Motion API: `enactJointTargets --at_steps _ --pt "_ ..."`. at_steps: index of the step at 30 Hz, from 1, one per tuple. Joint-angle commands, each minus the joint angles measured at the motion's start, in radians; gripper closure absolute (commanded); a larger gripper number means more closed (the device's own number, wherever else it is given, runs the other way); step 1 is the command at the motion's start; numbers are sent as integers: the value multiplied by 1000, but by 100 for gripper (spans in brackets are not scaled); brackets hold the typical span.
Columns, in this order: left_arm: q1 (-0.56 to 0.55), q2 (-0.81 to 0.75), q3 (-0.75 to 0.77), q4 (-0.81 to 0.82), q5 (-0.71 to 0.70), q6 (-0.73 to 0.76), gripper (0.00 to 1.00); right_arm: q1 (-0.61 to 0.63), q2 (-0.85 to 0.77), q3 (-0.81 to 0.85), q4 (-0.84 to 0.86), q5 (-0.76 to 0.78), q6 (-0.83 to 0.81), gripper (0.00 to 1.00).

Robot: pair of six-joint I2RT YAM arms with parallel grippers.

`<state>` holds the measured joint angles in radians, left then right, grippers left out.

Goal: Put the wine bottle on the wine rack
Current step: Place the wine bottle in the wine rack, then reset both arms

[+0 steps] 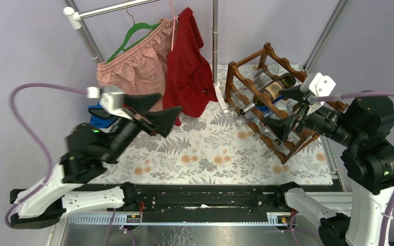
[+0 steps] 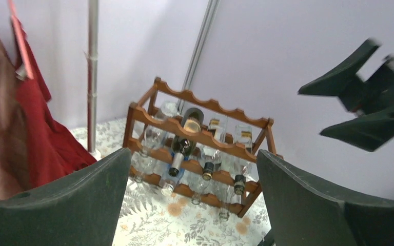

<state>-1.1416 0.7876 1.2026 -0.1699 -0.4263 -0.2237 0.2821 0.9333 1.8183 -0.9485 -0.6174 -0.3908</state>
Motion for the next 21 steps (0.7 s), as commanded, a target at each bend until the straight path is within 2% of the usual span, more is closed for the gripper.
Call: enactJointTargets --at_steps 1,8,13,21 --pt "3 -62 142 -249 -3 75 1 -54 36 49 101 53 154 0" --pt "3 -92 211 -333 -25 90 1 -82 61 122 177 229 322 0" --pt "3 -72 224 -333 -3 83 1 -84 55 98 183 269 305 0" --pt "3 -44 226 -334 18 58 1 -84 46 90 149 215 237 0"
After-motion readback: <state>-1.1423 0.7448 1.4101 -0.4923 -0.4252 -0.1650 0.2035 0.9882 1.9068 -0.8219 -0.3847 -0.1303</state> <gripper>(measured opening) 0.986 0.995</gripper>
